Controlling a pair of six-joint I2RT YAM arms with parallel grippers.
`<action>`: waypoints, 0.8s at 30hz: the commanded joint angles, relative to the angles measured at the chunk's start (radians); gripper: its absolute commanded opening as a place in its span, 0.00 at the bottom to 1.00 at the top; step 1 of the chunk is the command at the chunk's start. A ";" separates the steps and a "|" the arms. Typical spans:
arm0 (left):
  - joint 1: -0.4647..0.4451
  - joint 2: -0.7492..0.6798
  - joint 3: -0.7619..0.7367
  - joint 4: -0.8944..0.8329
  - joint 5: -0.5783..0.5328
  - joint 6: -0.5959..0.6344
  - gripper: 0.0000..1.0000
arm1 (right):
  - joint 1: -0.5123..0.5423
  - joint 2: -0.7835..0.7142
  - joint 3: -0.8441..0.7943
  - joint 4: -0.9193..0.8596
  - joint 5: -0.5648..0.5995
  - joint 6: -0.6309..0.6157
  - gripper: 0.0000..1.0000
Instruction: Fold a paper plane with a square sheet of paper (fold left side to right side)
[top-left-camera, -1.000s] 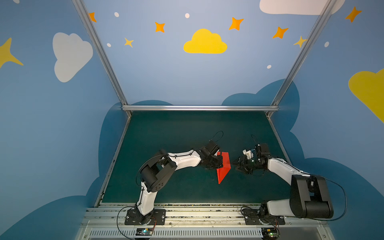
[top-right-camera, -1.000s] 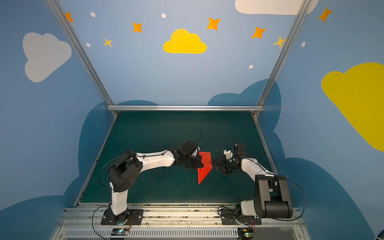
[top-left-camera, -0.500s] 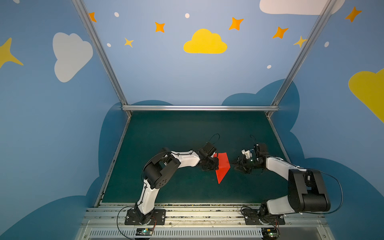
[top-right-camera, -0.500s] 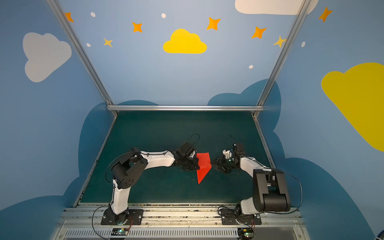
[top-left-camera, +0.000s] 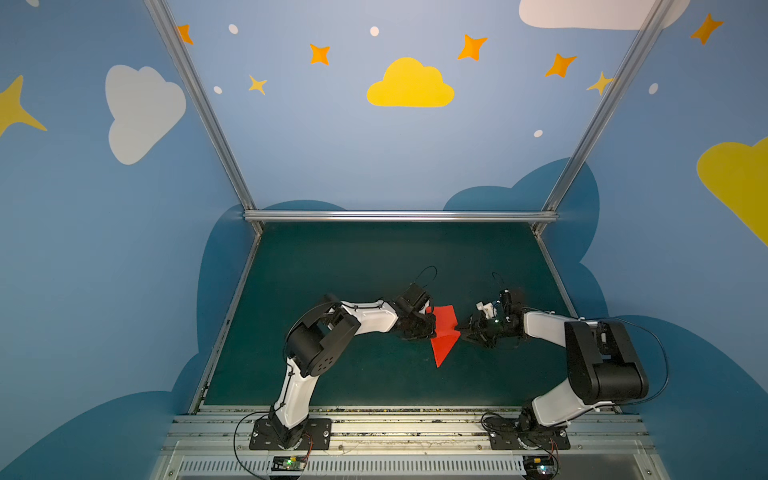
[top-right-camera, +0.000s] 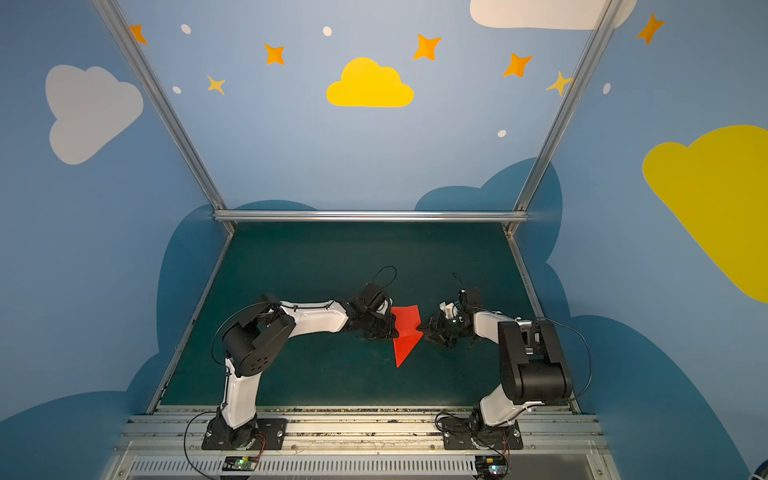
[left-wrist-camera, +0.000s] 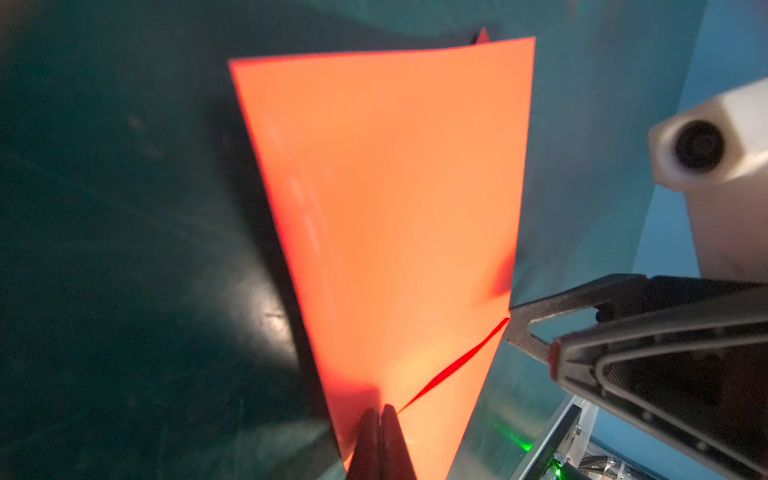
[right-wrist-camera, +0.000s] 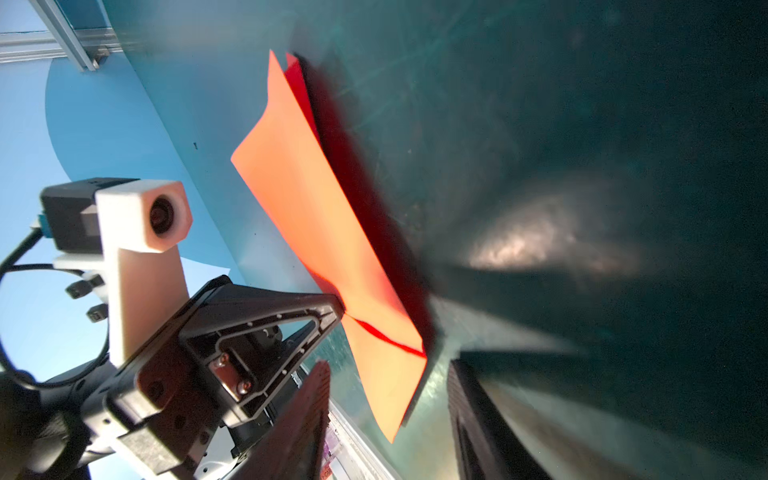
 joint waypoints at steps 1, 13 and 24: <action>0.008 0.015 -0.018 -0.014 -0.004 0.020 0.03 | 0.006 0.030 -0.015 0.053 0.000 0.011 0.46; 0.035 -0.003 0.010 -0.026 0.051 0.056 0.03 | 0.006 0.051 -0.026 0.086 -0.004 0.022 0.15; 0.096 -0.142 0.059 -0.132 0.065 0.151 0.10 | 0.112 -0.199 -0.103 0.038 0.143 0.165 0.00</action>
